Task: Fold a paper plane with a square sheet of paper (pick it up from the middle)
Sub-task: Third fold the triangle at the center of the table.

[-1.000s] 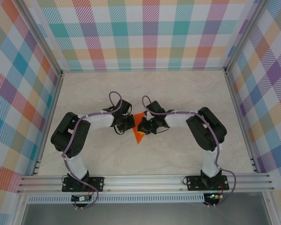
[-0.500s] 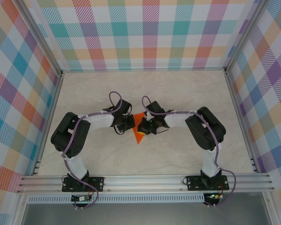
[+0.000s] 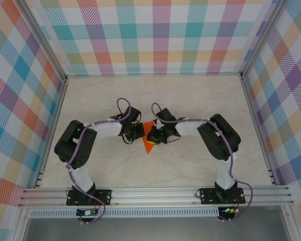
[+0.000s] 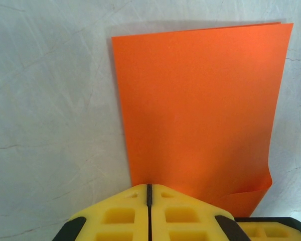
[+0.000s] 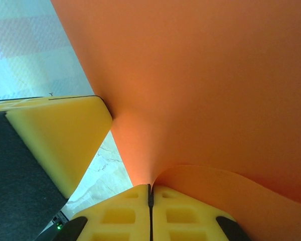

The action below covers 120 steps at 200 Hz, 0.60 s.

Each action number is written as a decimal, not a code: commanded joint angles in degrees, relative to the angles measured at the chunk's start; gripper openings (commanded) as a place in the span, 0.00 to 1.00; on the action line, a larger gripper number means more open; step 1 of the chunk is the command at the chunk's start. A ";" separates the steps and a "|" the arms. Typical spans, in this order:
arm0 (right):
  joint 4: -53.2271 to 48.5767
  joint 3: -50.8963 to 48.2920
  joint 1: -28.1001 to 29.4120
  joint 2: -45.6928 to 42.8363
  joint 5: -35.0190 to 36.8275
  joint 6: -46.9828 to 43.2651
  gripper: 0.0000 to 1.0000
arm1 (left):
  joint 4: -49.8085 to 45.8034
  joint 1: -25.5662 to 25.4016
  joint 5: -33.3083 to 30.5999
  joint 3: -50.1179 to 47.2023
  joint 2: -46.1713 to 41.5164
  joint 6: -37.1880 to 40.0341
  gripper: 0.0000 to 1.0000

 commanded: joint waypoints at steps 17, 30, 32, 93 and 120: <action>0.47 1.26 0.31 1.28 -0.04 -0.57 0.07 | -3.46 0.09 -0.17 -1.44 0.51 0.66 0.06; 0.23 1.35 0.26 1.46 0.07 -0.57 0.07 | -3.38 0.09 -0.22 -1.44 0.48 0.77 0.06; 0.23 1.35 0.34 1.53 0.05 -0.56 0.07 | -3.44 0.09 -0.23 -1.48 0.47 0.78 0.06; -1.60 1.44 0.37 2.23 1.09 -0.89 0.11 | -5.13 0.30 -0.81 -0.29 -1.91 0.70 0.07; -2.04 1.18 0.31 2.47 1.36 -0.91 0.19 | -6.87 1.85 -2.98 -0.24 -5.53 -0.07 0.07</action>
